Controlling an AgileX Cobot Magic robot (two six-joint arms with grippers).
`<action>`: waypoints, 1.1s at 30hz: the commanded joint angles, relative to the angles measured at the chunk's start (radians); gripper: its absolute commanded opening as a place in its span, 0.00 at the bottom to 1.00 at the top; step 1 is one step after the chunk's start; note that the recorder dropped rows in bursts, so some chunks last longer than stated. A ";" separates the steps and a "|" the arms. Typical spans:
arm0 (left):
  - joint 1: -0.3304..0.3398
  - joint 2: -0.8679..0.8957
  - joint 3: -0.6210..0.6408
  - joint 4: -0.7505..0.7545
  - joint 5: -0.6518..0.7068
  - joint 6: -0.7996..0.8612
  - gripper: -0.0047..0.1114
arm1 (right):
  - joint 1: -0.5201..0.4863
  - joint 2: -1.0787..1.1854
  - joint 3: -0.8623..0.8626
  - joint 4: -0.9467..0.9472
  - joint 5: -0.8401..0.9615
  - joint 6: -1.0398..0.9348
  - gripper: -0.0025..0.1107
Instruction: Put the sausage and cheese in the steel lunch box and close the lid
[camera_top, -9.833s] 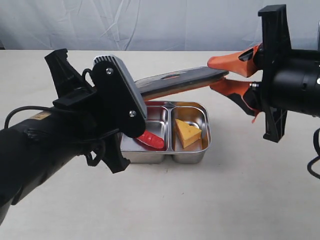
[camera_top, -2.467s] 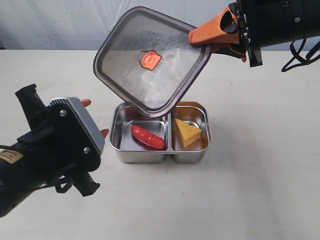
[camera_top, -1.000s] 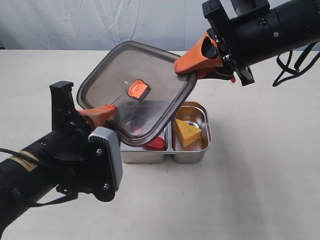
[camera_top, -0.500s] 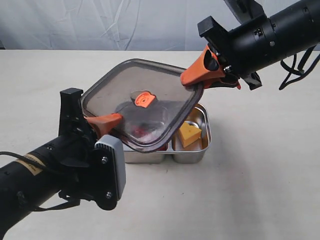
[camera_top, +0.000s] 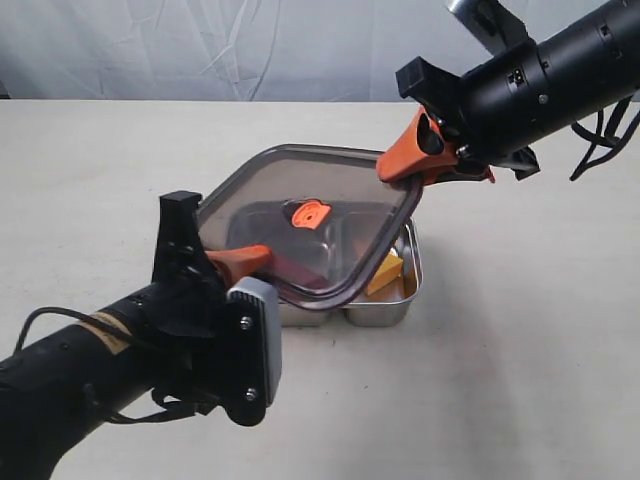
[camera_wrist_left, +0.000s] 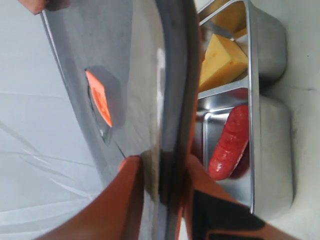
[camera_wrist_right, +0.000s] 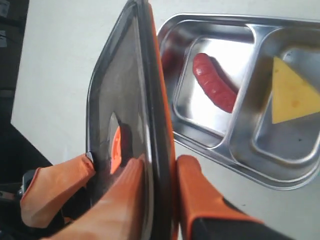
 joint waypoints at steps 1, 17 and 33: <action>0.000 0.114 -0.041 0.010 0.013 -0.014 0.04 | -0.004 0.002 -0.003 -0.133 -0.072 -0.027 0.01; -0.002 0.233 -0.176 -0.035 0.112 0.000 0.04 | -0.004 0.179 -0.004 -0.256 -0.240 -0.108 0.01; -0.002 0.271 -0.176 -0.035 0.167 -0.001 0.08 | -0.004 0.194 -0.004 -0.284 -0.342 -0.158 0.25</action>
